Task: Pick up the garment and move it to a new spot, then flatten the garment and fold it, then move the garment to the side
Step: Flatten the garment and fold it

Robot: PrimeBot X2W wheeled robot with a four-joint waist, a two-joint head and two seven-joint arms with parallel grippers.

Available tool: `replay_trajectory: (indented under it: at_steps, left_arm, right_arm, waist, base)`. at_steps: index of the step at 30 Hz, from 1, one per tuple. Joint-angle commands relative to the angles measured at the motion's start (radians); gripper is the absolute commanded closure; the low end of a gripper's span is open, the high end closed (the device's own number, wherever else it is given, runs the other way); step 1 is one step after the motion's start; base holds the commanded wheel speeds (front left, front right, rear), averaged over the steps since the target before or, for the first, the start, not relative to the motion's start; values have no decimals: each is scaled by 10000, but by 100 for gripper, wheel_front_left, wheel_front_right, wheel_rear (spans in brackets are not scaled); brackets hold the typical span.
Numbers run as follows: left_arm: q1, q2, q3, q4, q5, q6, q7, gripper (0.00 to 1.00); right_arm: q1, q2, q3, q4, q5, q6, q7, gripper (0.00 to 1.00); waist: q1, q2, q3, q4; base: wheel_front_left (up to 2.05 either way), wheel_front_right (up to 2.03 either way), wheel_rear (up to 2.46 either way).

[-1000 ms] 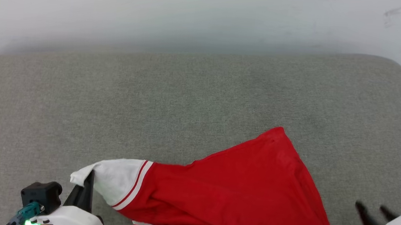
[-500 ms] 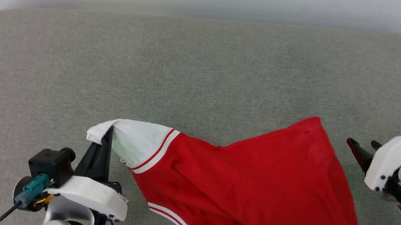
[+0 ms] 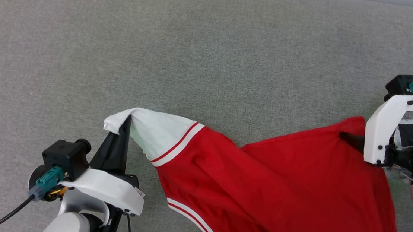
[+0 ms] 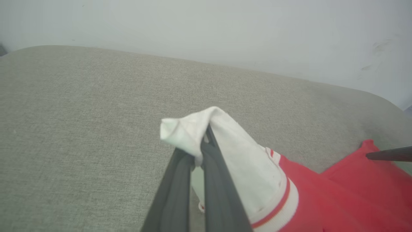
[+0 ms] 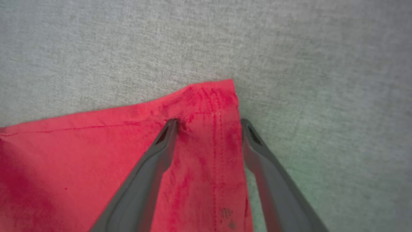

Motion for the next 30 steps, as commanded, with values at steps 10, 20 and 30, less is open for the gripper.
replay_trajectory:
  at_steps: [10,20,30]
  left_arm:
    - [-49,-3,192,703,-240,-94,-242,100]
    - [-72,475,1032,767,-610,-85,-506,100]
    - [-2079,803,1572,1614,-1035,-664,-207,100]
  right_arm:
    - [356,-74,559,355,381,-3,-659,100]
    - [685,-268,608,-945,455,-6,-2789,100]
    - [112,77,102,-1422,-101,-5,-4231,100]
  waist:
    - [-1,0,-743,-129]
    - [-1,0,-2427,-909]
    - [-1,0,-2933,-1500]
  base:
    - [0,0,0]
    - [0,0,0]
    - [0,0,0]
